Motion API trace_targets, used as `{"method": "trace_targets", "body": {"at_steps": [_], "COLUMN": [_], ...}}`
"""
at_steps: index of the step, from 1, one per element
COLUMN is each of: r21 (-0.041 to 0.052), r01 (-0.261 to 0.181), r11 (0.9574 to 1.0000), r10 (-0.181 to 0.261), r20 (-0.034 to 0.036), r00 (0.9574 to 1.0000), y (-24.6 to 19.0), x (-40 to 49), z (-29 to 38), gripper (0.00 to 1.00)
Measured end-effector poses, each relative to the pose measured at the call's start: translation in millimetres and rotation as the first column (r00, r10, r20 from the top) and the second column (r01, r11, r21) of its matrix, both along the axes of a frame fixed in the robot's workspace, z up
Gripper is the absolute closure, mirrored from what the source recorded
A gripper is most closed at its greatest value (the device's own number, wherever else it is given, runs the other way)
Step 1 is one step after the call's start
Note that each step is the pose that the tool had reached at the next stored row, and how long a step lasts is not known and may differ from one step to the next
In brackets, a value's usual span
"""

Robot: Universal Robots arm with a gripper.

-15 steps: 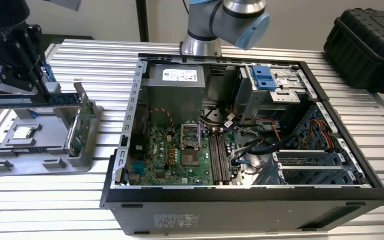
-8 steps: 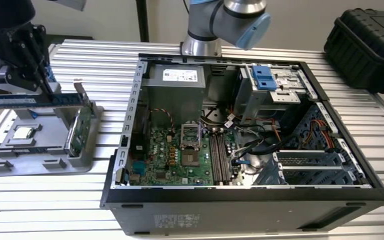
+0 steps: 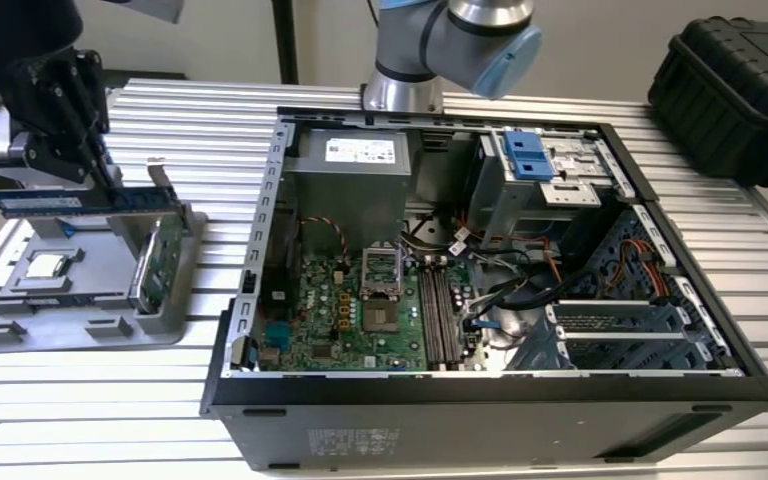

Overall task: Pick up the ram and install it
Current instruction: 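Pick up the ram and move it above insertion slot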

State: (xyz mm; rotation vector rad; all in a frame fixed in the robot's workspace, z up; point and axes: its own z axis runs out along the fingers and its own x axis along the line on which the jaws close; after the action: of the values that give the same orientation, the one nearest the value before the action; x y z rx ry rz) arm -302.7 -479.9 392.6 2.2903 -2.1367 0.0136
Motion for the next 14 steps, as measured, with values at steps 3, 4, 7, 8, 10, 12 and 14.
{"method": "trace_targets", "body": {"at_steps": [3, 4, 7, 8, 10, 12, 14], "r21": [0.0001, 0.0, -0.0001, 0.0, 0.0, 0.0, 0.0001], "r01": [0.0, 0.0, 0.0, 0.0, 0.0, 0.0, 0.0], "r11": [1.0, 1.0, 1.0, 1.0, 1.0, 1.0, 1.0], "r10": [0.0, 0.0, 0.0, 0.0, 0.0, 0.0, 0.0], "r20": [0.0, 0.0, -0.0001, 0.0, 0.0, 0.0, 0.0001], "r00": [1.0, 1.0, 1.0, 1.0, 1.0, 1.0, 1.0], "y": [0.0, 0.0, 0.1, 0.1, 0.1, 0.1, 0.1], "x": [2.4, 3.2, 5.6, 6.4, 7.9, 9.5, 11.0], "z": [0.0, 0.0, 0.0, 0.0, 0.0, 0.0, -0.1], "gripper": [1.0, 1.0, 1.0, 1.0, 1.0, 1.0, 1.0]}}
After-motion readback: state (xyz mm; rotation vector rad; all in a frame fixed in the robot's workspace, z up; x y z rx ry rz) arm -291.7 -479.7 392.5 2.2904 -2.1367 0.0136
